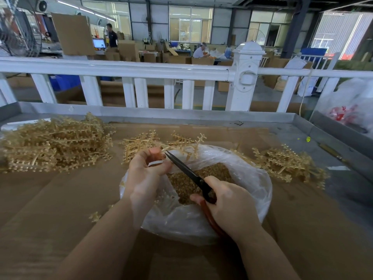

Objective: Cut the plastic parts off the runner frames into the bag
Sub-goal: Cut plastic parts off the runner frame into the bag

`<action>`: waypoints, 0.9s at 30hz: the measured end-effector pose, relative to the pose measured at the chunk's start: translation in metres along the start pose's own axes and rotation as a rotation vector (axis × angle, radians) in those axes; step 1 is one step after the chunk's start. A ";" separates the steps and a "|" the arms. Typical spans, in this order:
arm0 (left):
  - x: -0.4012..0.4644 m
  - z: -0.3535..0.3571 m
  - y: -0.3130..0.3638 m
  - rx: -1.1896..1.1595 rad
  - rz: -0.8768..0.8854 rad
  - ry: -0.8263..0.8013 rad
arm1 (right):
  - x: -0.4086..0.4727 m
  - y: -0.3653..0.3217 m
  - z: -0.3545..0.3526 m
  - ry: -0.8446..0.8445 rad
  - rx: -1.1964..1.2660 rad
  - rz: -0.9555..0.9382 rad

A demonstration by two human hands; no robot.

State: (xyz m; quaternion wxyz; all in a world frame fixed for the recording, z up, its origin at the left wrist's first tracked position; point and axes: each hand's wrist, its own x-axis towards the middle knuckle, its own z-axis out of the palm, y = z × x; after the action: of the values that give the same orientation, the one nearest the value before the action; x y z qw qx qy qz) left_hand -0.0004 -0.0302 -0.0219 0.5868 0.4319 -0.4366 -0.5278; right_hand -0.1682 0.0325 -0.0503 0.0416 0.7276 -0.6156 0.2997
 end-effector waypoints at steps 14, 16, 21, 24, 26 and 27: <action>-0.006 0.000 0.000 -0.080 -0.005 -0.112 | -0.001 -0.002 -0.002 0.052 0.089 0.003; -0.011 0.003 0.000 -0.034 -0.009 -0.184 | 0.000 -0.002 -0.004 0.100 0.135 0.029; -0.018 0.012 -0.002 0.024 0.009 -0.185 | -0.002 -0.003 -0.005 0.088 0.133 0.035; -0.014 0.010 -0.001 0.029 0.049 -0.172 | -0.002 -0.004 -0.002 0.053 0.093 0.036; -0.011 0.006 0.000 0.020 0.060 -0.163 | -0.003 -0.004 -0.001 0.047 0.067 0.035; -0.010 0.004 0.001 0.013 0.063 -0.163 | -0.003 -0.004 -0.001 0.047 0.060 0.035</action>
State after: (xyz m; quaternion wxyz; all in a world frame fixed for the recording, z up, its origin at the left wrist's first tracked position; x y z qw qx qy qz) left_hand -0.0051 -0.0199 -0.0209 0.5626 0.3774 -0.4998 -0.5397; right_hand -0.1650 0.0362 -0.0500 0.0288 0.7106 -0.6177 0.3357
